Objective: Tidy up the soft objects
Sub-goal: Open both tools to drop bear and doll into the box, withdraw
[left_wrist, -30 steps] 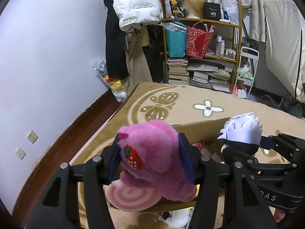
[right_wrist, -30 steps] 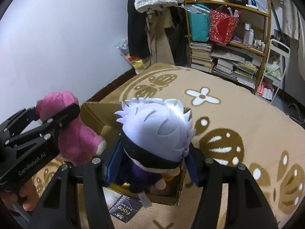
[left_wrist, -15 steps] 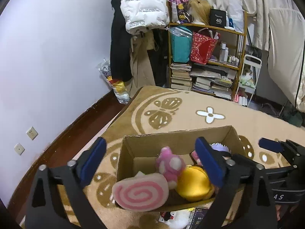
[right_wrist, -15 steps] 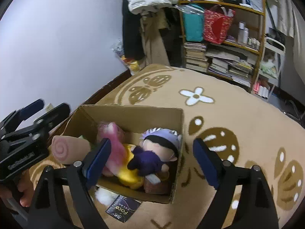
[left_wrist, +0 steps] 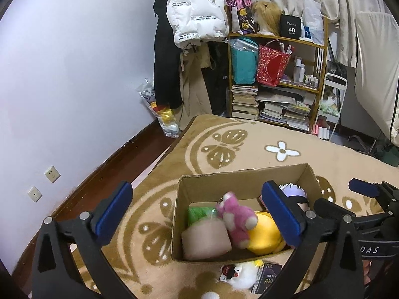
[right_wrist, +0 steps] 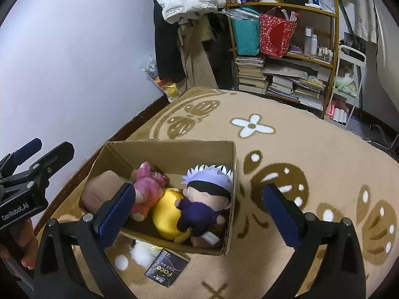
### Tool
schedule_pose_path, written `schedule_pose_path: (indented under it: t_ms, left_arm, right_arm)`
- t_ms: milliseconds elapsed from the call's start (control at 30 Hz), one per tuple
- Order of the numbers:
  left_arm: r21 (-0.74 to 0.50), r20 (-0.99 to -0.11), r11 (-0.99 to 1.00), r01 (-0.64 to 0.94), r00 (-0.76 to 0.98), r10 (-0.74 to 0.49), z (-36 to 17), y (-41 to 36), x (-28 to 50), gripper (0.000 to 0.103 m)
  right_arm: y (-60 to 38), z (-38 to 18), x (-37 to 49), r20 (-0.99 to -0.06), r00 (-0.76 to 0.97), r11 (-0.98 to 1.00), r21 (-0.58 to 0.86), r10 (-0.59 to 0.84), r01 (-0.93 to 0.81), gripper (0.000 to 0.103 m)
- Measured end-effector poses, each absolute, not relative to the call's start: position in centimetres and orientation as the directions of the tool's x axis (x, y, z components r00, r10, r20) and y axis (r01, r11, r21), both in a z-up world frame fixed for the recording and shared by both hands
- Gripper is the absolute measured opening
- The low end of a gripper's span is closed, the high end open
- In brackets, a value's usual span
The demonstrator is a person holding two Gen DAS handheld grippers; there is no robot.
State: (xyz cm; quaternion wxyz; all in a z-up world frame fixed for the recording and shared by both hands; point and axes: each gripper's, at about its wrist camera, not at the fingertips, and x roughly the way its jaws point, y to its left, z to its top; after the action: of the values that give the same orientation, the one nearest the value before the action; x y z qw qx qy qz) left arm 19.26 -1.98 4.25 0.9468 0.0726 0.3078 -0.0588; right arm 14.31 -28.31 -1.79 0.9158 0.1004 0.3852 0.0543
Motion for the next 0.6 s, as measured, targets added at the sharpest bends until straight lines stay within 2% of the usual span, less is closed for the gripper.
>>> schedule_pose_path:
  t_ms: [467,600]
  left_arm:
    - [0.08,-0.591,0.988,0.135,0.804,-0.062,6.7,0.2,15.2,0.102]
    - [0.126,-0.569,0.983,0.132,0.821,-0.037,7.6,0.5,13.5,0.102]
  right_arm:
    - [-27.5,0.9,10.1,-0.651,0.742,0.977,0.212,0.162,-0.028,0.103]
    - [-26.9,1.5,8.7,-0.647,0.748,0.982,0.182,0.151,-0.041,0.103]
